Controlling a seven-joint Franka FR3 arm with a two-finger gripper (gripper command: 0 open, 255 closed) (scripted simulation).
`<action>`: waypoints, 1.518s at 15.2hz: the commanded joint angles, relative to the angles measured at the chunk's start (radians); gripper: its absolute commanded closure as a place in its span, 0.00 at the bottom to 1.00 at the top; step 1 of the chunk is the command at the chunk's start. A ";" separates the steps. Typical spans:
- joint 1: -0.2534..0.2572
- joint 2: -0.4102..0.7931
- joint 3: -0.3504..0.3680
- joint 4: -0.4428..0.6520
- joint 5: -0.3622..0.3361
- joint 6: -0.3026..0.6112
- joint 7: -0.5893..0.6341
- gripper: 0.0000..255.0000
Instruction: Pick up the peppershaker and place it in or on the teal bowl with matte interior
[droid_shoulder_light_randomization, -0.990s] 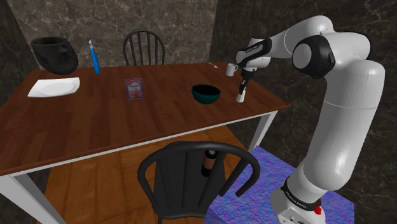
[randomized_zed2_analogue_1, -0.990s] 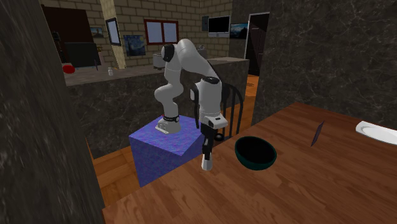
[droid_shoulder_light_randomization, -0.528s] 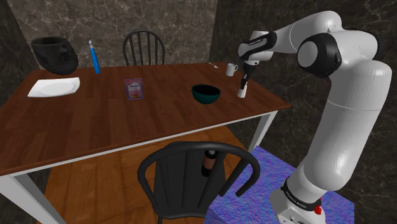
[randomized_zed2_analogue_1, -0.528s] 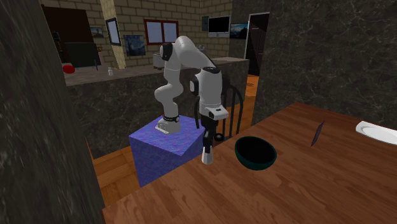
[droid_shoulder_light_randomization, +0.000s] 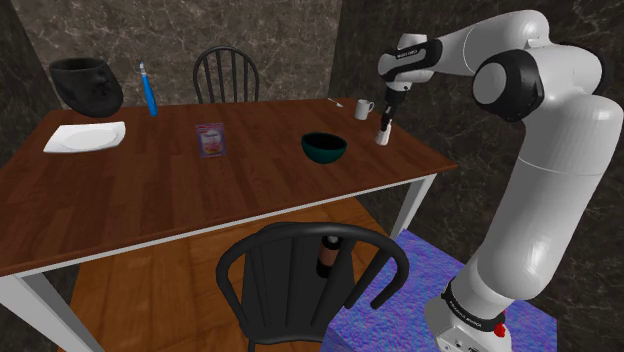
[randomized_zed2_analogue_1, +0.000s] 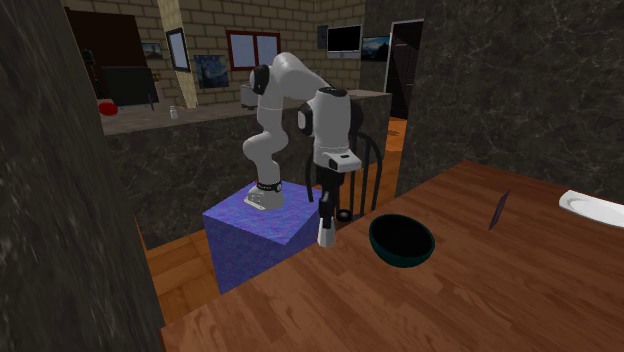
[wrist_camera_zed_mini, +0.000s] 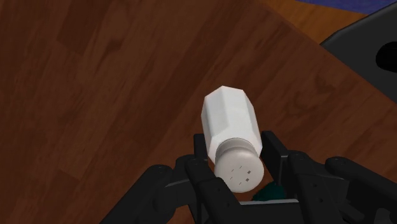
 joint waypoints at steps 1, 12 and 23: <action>0.000 -0.008 -0.002 0.017 -0.005 -0.024 0.001 1.00; 0.021 -0.005 0.009 0.146 -0.012 -0.150 0.044 1.00; 0.107 0.168 0.087 0.428 0.032 -0.277 0.232 1.00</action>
